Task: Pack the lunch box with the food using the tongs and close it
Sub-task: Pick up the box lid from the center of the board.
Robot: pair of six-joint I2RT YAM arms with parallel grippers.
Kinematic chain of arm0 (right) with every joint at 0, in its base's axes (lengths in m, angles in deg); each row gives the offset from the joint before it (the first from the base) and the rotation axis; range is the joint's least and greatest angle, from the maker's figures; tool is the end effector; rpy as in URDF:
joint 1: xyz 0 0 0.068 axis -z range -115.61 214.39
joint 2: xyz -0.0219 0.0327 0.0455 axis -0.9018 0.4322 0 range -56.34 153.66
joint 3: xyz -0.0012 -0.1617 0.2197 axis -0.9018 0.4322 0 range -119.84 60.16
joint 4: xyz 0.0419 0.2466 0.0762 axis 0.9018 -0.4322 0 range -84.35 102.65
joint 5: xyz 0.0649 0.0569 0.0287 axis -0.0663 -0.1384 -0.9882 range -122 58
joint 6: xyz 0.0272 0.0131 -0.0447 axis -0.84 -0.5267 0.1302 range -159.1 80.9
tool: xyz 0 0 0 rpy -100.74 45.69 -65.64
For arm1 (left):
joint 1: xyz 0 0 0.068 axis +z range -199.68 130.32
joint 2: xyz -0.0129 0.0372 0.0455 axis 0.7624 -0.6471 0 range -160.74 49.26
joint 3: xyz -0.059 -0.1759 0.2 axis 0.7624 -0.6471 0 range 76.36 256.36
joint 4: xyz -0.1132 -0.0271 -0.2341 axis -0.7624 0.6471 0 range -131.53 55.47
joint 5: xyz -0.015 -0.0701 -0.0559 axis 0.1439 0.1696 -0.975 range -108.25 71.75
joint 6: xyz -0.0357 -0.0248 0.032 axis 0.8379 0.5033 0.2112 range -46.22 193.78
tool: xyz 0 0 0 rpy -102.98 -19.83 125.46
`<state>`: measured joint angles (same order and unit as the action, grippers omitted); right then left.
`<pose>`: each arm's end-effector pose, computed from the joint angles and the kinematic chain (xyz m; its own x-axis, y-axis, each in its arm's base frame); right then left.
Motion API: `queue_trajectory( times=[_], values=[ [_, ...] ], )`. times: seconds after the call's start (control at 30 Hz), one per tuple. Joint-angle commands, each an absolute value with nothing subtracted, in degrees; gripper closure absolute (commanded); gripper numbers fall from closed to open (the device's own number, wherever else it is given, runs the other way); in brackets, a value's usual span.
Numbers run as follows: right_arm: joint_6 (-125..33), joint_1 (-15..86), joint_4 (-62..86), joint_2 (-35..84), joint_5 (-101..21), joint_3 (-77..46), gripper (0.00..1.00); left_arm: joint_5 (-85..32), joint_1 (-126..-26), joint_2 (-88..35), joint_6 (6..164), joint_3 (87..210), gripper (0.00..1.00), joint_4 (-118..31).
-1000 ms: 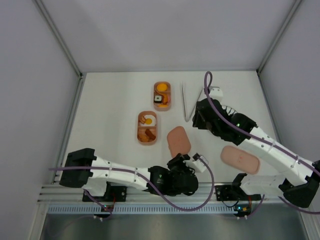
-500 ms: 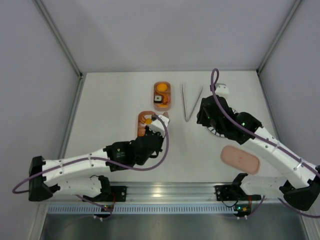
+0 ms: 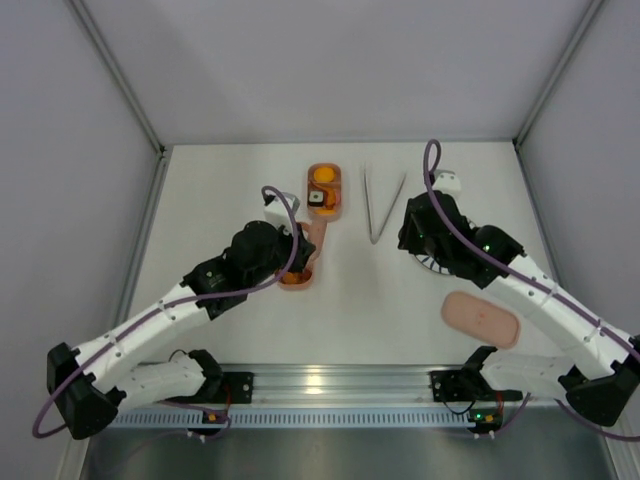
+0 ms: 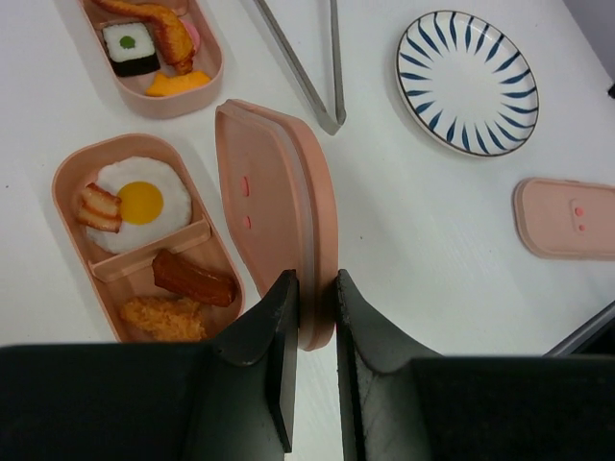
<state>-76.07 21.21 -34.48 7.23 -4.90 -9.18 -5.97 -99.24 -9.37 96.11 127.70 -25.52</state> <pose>0.1712 0.1384 0.3644 -0.6014 0.1698 -0.7807 0.0022 0.9775 0.2109 0.1569 -0.1726 0.3242 -0.4718 -0.0188 -0.8815 0.4732 0.8382 -0.2711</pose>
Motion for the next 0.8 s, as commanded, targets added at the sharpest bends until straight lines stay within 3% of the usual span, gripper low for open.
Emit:
queue_trajectory(
  times=[0.0,0.4,0.77],
  values=[
    [-74.8,22.1,-32.2,5.3,-5.4,-9.1,0.65,-14.2,-93.6,-7.8,98.5,127.9,1.00,-32.6],
    [-74.3,22.7,-32.8,3.2,-6.2,-7.1,0.65,-37.3,-71.1,-11.1,105.5,130.4,1.00,-41.0],
    [-74.3,22.8,-34.0,1.6,-6.3,-5.6,0.65,-41.5,-66.9,-14.5,111.4,132.1,1.00,-49.6]
  ],
)
